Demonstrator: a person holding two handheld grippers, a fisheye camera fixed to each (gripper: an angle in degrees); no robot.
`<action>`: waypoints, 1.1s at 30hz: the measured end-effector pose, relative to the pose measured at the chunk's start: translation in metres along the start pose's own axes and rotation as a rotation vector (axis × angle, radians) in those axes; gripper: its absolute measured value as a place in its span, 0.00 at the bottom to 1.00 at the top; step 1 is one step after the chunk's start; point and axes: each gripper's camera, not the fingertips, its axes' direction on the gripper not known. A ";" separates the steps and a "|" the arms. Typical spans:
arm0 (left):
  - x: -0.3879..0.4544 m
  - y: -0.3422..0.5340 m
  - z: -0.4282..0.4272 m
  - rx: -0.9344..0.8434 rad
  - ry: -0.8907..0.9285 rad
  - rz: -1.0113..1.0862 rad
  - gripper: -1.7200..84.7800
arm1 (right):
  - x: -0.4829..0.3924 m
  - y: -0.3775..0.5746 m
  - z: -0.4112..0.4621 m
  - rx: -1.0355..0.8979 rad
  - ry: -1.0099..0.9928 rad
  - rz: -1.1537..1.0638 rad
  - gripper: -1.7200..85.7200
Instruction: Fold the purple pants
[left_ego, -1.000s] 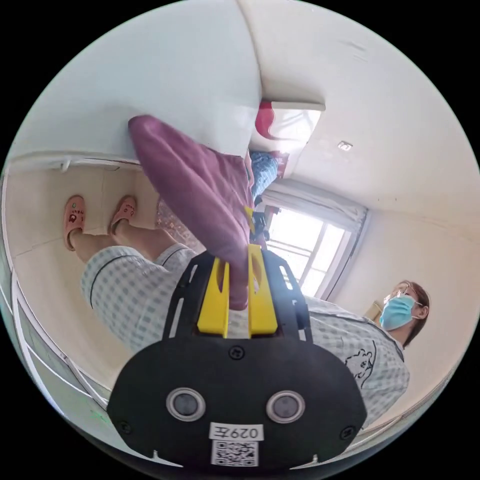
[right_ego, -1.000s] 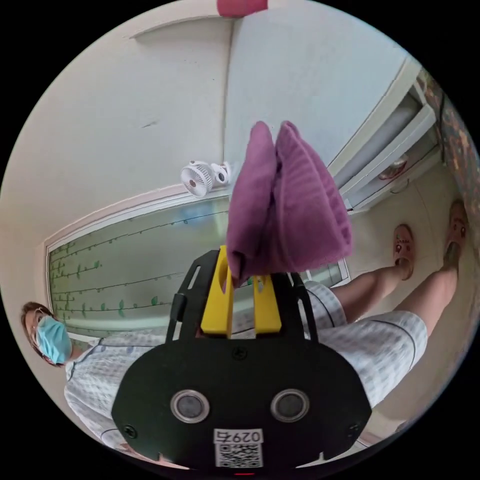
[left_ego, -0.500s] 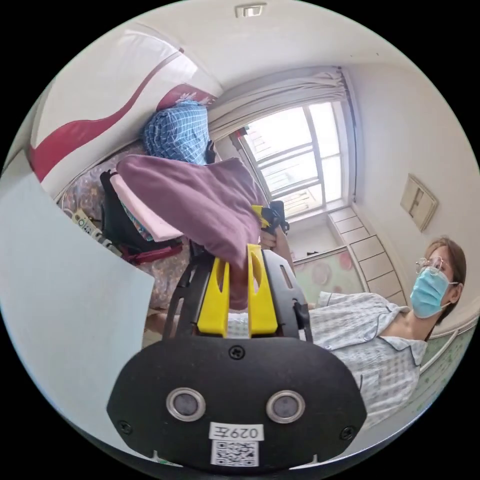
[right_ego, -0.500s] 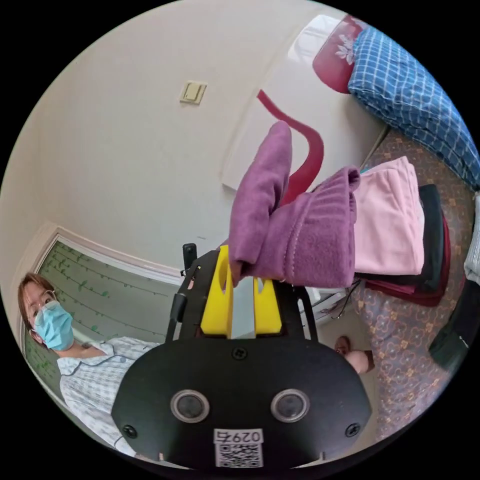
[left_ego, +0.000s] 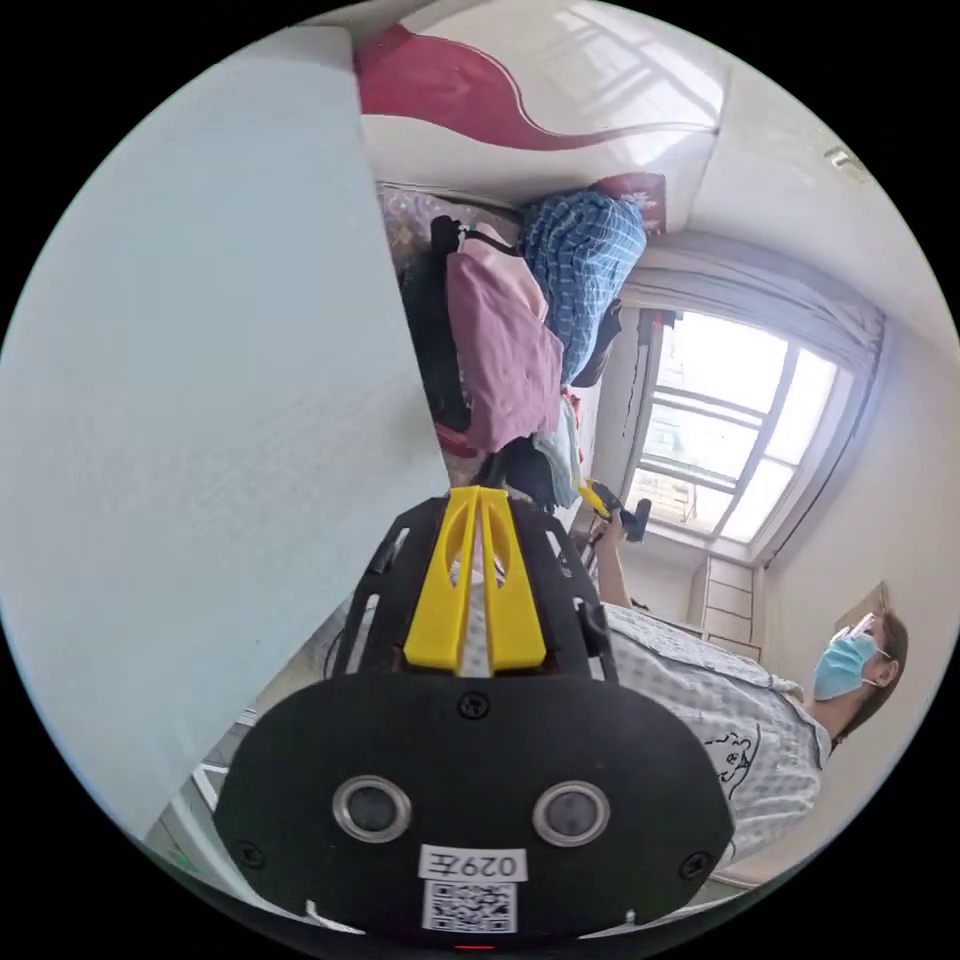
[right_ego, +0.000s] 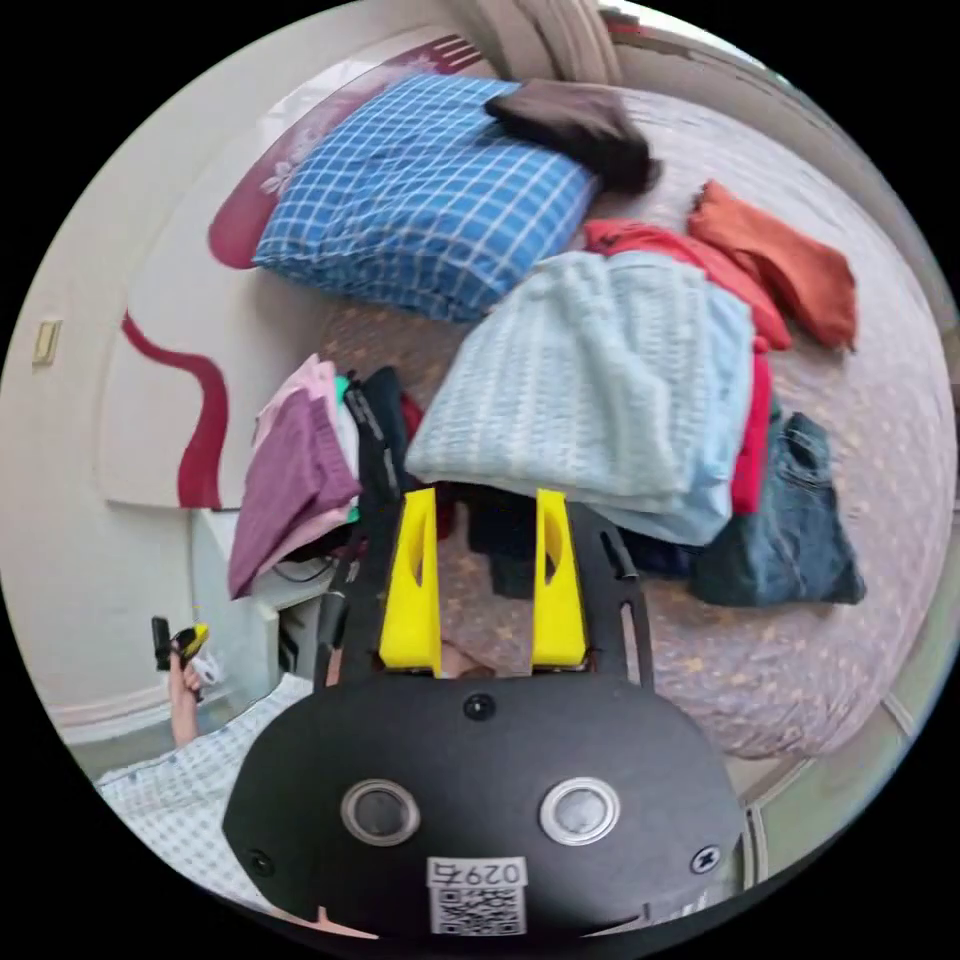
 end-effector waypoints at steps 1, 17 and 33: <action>-0.006 0.013 -0.008 0.034 0.014 -0.030 0.01 | 0.017 -0.002 -0.014 0.011 0.060 0.045 0.18; -0.054 0.078 -0.096 0.238 0.311 0.030 0.01 | -0.126 0.099 -0.090 0.302 -0.588 -0.070 0.03; -0.113 0.207 -0.252 0.365 0.183 0.131 0.01 | -0.842 0.519 0.038 -0.335 -0.770 -1.431 0.03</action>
